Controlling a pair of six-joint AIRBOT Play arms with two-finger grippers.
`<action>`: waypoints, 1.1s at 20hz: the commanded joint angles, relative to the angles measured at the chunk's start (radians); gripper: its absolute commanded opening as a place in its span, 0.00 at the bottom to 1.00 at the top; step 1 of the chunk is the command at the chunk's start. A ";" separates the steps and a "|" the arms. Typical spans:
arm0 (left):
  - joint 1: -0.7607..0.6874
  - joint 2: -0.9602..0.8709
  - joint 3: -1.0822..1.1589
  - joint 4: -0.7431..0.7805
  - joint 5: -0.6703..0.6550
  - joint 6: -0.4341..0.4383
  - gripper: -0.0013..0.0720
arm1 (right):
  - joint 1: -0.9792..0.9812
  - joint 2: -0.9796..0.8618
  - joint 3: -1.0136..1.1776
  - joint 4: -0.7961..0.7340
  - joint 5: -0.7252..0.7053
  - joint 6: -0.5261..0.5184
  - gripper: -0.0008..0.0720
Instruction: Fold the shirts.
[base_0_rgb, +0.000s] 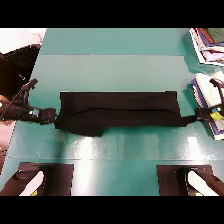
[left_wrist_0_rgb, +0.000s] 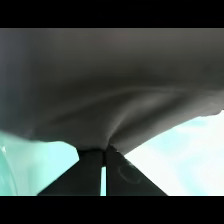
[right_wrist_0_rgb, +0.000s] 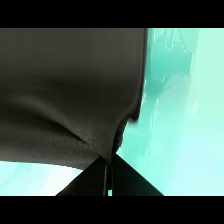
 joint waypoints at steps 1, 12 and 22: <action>0.000 -0.193 0.080 -0.003 0.200 0.071 0.05 | 0.063 -0.210 0.153 -0.003 -0.071 0.010 0.04; 0.000 -0.604 0.368 -0.032 0.362 0.136 0.57 | 0.041 -0.630 0.537 0.236 -0.079 0.009 0.49; -0.024 -0.599 0.439 -0.083 0.147 0.137 0.07 | -0.192 -0.599 0.332 0.361 -0.014 -0.048 0.66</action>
